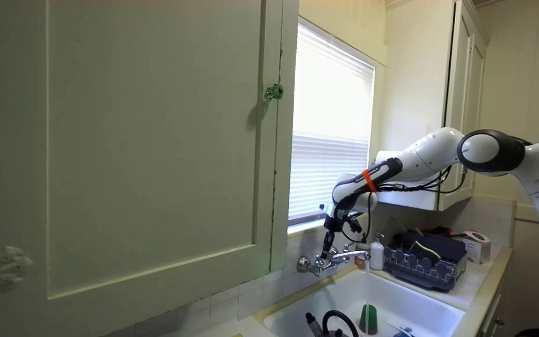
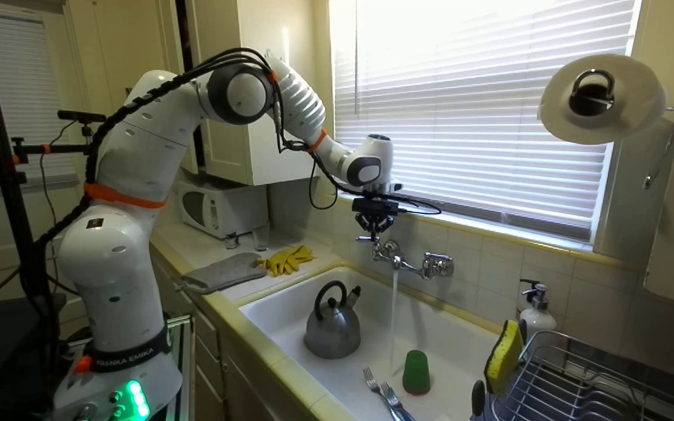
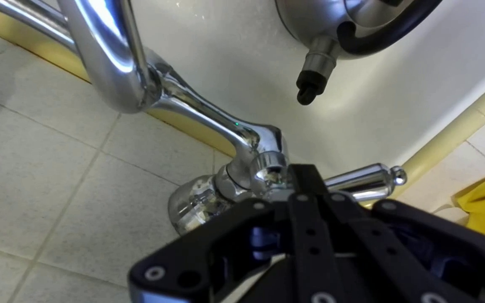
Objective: Close the tap
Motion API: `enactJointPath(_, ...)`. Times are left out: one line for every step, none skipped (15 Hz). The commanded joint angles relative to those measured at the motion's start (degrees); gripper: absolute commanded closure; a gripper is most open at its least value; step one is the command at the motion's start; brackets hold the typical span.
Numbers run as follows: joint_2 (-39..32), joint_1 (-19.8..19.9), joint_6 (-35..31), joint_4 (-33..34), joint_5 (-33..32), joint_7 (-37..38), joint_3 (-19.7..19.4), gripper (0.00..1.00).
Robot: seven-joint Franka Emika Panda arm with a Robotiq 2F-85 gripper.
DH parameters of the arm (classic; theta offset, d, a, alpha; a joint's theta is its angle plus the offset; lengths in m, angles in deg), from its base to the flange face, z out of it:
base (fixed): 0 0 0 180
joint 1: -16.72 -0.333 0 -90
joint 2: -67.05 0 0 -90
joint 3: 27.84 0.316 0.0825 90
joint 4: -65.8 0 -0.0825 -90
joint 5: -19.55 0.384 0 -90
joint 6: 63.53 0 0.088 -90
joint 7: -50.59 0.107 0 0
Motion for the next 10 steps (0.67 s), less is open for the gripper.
enactJointPath(-3.0, 0.8, 5.3, 4.6, 2.5, -0.9, 1.9, 1.00)
enactJointPath(-3.2, 0.7, 7.0, 5.5, 2.7, -0.7, 2.0, 1.00)
enactJointPath(-3.3, 0.4, 8.8, 6.3, 2.5, -0.2, 1.9, 1.00)
enactJointPath(-3.3, 0.0, 10.6, 7.0, 2.2, 0.4, 1.7, 1.00)
enactJointPath(-3.2, -0.4, 12.0, 7.6, 1.7, 1.0, 1.5, 1.00)
enactJointPath(-3.0, -0.7, 13.4, 8.0, 1.4, 1.6, 1.3, 1.00)
enactJointPath(-2.3, -1.2, 15.2, 8.1, 0.4, 2.9, 0.8, 1.00)
enactJointPath(-1.8, -1.5, 16.6, 8.2, -0.1, 3.6, 0.5, 1.00)
enactJointPath(-1.5, -1.7, 17.9, 8.4, -0.6, 4.2, 0.3, 1.00)
enactJointPath(-1.1, -1.9, 18.9, 8.5, -1.3, 4.8, 0.0, 1.00)
